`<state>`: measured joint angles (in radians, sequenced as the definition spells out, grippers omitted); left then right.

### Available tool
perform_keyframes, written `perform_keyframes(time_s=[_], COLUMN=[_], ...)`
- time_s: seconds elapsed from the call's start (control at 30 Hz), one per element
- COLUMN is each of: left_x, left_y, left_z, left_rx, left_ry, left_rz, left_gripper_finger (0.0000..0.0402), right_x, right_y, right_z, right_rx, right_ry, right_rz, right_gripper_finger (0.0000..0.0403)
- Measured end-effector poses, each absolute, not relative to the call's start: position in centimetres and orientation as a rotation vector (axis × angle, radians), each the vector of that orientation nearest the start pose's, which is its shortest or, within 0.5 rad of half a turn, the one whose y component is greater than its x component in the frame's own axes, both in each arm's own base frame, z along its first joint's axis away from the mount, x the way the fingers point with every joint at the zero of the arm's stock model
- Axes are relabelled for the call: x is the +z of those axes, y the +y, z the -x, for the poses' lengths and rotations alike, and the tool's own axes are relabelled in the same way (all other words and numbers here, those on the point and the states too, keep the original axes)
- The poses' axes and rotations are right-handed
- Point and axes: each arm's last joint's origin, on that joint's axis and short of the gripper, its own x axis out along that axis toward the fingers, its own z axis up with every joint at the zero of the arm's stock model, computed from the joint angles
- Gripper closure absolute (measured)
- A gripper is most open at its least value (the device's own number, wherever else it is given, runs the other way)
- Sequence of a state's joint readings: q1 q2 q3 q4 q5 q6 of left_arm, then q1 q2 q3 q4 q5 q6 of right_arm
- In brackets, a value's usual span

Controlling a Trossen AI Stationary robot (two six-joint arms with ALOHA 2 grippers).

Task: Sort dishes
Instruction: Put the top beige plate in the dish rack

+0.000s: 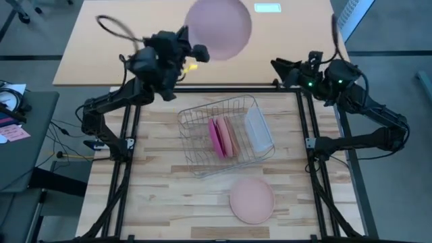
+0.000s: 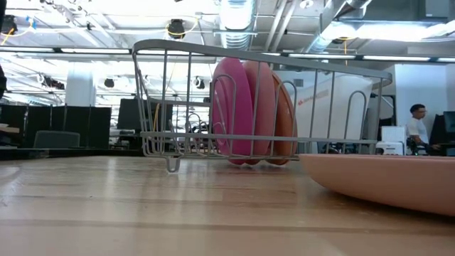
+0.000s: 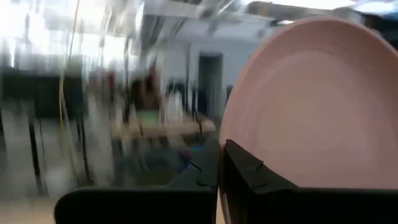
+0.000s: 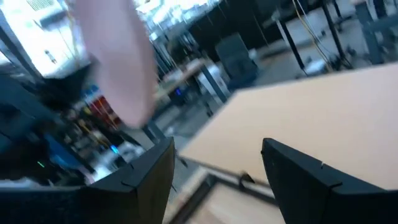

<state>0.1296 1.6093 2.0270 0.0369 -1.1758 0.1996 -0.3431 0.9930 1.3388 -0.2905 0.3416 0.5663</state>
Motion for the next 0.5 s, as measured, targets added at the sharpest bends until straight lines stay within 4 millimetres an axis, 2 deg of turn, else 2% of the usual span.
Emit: perform_keyframes(time_s=[0.13,0.23,0.33,0.5], left_x=[53.7,52.2,50.9,49.6], left_y=[7.1,7.6,7.6,8.0], left_z=[-29.9,-30.5,-31.5,-32.3], left_rx=[1.170,1.031,1.003,1.035], left_ry=[-0.468,-0.470,-0.430,-0.397], left_rz=[0.524,0.766,0.837,0.837], left_gripper_finger=[0.0402,0.0402,0.0402,0.0402], right_x=[48.0,48.5,48.8,49.3], right_y=[-6.9,-6.8,-6.5,-5.8], right_z=[-16.5,-16.3,-16.1,-15.1], right_rx=[-0.620,-0.606,-0.553,-0.511], right_ry=[-0.351,-0.388,-0.401,-0.428], right_rz=[-0.526,-0.487,-0.480,-0.491], right_gripper_finger=[0.0155,0.0155,0.0155,0.0155])
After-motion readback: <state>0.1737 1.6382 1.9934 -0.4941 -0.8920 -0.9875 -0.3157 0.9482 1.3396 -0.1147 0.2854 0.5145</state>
